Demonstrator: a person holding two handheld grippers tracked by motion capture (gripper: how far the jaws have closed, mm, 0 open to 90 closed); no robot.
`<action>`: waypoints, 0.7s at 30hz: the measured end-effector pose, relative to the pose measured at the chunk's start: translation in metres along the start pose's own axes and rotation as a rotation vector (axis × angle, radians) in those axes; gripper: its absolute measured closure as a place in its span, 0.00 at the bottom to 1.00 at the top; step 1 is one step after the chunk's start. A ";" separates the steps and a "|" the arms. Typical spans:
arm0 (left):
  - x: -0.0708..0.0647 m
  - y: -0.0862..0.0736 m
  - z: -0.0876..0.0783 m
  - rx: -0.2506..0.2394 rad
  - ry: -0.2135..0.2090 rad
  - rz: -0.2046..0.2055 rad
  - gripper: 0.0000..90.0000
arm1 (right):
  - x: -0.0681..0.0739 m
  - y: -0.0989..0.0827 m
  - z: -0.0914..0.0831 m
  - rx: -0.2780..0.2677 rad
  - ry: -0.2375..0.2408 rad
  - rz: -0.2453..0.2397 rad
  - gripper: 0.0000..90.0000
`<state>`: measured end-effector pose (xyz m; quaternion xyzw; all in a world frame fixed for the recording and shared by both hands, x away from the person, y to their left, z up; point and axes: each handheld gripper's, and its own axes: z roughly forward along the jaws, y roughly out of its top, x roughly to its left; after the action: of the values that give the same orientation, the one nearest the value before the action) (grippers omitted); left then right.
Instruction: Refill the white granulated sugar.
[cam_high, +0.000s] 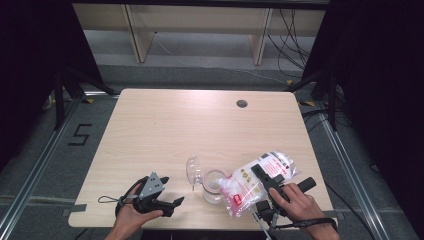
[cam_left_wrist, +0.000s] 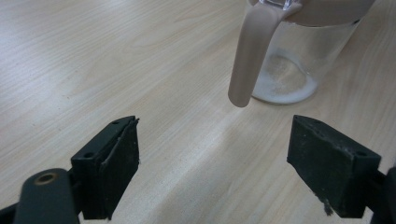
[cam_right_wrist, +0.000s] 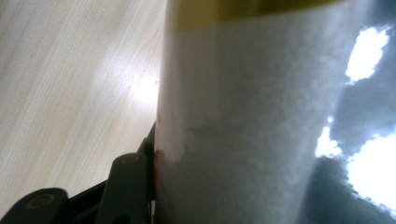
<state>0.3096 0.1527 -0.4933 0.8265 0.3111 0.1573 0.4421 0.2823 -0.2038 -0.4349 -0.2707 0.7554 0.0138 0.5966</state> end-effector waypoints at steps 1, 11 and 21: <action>0.000 0.000 0.000 -0.001 0.000 -0.001 0.18 | 0.000 0.000 0.000 0.000 0.000 0.000 0.59; -0.001 0.000 0.001 -0.012 0.000 -0.014 0.18 | 0.000 0.000 0.000 -0.002 0.001 -0.006 0.59; -0.001 0.000 0.001 -0.012 0.001 -0.013 0.18 | 0.001 -0.001 -0.003 0.017 -0.007 0.007 0.59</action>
<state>0.3091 0.1515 -0.4939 0.8216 0.3159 0.1567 0.4478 0.2802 -0.2056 -0.4344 -0.2630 0.7542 0.0105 0.6016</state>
